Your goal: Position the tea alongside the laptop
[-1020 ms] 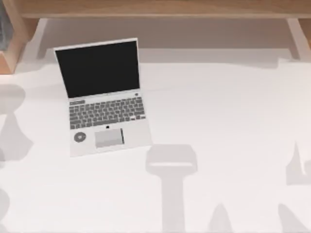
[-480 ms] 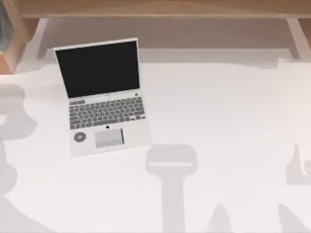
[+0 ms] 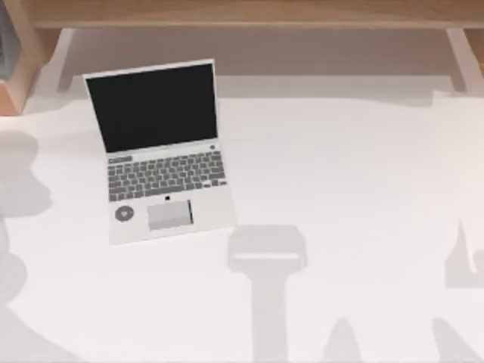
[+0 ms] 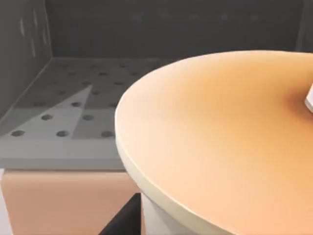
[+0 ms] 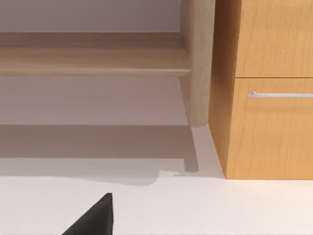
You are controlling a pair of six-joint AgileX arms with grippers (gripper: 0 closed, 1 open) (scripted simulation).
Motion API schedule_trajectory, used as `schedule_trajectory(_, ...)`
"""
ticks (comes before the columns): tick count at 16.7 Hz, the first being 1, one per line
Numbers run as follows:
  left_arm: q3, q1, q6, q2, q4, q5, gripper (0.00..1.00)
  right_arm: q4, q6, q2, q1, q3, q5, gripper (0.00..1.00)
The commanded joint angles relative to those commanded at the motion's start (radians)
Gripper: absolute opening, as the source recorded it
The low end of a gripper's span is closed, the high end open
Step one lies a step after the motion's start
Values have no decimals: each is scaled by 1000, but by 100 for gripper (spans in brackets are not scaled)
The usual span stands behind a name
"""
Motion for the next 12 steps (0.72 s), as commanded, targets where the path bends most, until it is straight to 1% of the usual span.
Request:
schedule_trajectory(5, 0, 0, 0, 0, 0, 0, 2, 0, 0, 0, 0, 0, 0, 100)
schedule_trajectory(6, 0, 0, 0, 0, 0, 0, 0, 0, 0, 0, 0, 0, 0, 100)
schedule_trajectory(12, 0, 0, 0, 0, 0, 0, 0, 0, 0, 0, 0, 0, 0, 100)
